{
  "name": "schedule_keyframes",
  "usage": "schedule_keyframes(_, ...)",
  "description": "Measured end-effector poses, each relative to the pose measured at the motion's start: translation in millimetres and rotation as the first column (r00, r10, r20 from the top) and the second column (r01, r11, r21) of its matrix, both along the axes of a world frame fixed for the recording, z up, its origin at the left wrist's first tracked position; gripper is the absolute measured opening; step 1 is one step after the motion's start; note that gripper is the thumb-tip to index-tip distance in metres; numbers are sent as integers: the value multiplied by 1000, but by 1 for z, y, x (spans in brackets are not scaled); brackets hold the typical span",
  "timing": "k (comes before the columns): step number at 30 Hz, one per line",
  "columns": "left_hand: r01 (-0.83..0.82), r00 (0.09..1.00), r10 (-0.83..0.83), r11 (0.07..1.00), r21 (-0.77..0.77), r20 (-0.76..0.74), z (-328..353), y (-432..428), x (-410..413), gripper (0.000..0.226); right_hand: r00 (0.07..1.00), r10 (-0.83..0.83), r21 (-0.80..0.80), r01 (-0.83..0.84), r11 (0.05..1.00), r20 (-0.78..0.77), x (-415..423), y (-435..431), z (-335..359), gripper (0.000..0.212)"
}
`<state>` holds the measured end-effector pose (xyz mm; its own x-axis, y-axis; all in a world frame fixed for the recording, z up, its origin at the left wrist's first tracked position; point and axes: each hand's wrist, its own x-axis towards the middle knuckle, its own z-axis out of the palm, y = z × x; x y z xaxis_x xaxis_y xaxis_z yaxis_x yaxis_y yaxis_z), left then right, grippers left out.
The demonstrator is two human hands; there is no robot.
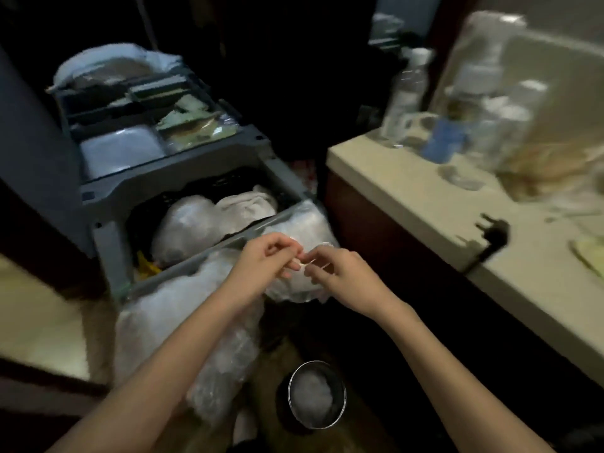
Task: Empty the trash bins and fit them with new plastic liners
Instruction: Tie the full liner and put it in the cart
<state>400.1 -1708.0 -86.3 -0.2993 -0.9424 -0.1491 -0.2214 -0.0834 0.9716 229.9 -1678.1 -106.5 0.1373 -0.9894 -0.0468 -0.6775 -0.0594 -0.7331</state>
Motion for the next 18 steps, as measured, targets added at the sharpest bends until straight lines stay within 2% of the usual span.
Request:
schedule_keyframes(3, 202, 979, -203, 978, -46, -31, 26, 33, -65, 14, 981, -178, -57, 183, 981, 82, -52, 62, 26, 13)
schedule_keyframes(7, 469, 879, -475, 878, -96, -48, 52, 86, -145, 12, 872, -420, -76, 451, 889, 252, -108, 156, 52, 14)
schedule_keyframes(10, 648, 754, -655, 755, -106, -56, 60, 134, -190, 15, 747, -581, -52, 627, 778, 323, -131, 231, 58, 14)
schedule_keyframes(14, 829, 544, -835, 550, -102, -84, 48, 208, -228, 11, 516, -749, -37, 832, 553, 416, -127, 344, 53, 12)
schedule_keyframes(18, 930, 353, -925, 364, -59, -137, 27, 309, -250, 12, 330, -872, 43, 928, 369, 362, -97, 469, 42, 11)
